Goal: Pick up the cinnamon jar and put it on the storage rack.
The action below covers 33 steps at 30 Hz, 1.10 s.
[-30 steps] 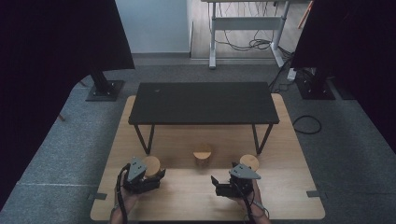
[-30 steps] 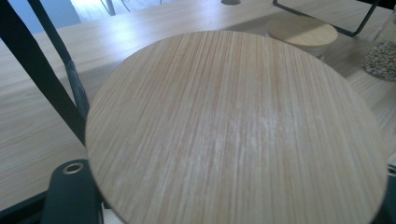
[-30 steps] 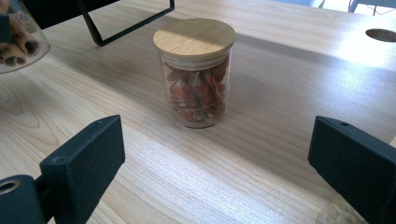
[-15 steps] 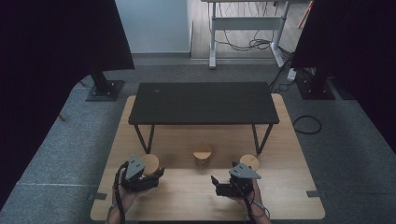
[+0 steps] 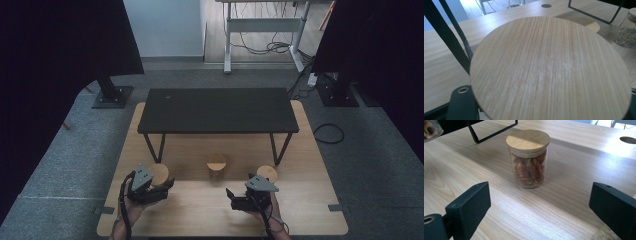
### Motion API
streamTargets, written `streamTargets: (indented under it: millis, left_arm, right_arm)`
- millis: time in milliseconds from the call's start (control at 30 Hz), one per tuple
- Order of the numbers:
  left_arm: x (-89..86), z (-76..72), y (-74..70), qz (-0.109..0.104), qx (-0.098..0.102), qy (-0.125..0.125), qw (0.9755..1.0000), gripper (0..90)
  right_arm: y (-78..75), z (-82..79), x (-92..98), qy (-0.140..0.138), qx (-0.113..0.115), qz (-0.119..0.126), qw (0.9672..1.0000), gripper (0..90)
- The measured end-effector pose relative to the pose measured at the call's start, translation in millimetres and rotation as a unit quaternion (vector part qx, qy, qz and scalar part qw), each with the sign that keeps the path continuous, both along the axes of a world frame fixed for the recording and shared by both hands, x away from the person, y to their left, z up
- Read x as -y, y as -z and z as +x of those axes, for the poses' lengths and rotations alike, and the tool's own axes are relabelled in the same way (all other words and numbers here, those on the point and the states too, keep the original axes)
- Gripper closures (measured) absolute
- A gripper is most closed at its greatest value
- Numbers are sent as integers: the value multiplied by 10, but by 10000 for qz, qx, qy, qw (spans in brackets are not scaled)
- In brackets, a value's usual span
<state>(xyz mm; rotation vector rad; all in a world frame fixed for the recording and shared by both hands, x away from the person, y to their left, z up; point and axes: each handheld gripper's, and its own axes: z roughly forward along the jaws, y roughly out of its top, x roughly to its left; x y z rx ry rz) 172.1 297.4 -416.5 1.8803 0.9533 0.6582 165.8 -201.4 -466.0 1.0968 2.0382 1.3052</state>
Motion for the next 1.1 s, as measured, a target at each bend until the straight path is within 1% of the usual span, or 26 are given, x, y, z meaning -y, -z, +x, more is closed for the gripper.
streamTargets:
  millis: [100, 167, 200, 267, 533, 867, 1100]
  left_arm:
    - [-7, 7, -12, 29, 1, 0, 10000, 251]
    - [-12, 14, -12, 18, -12, -15, 10000, 251]
    - [-17, 16, -14, 11, -14, -15, 10000, 251]
    - [-26, 16, -23, -1, -9, 0, 10000, 251]
    - [-20, -5, -89, -1, 87, 30, 10000, 251]
    - [-29, 0, -132, 0, 94, 42, 9999, 251]
    - [-65, -1, -182, -57, 139, 12, 9999, 251]
  right_arm:
    - [-2, 2, 2, -11, -11, 6, 10000, 32]
    - [-7, 21, 35, -65, -80, 135, 9999, 33]
    - [-10, 22, 40, -73, -83, 162, 9998, 33]
    - [-14, 15, 34, -59, -57, 135, 9999, 33]
    - [-10, 16, 20, -55, -68, 86, 9999, 33]
    - [-3, 21, 10, -62, -86, 55, 9999, 33]
    - [3, 22, -2, -42, -87, 9, 10000, 32]
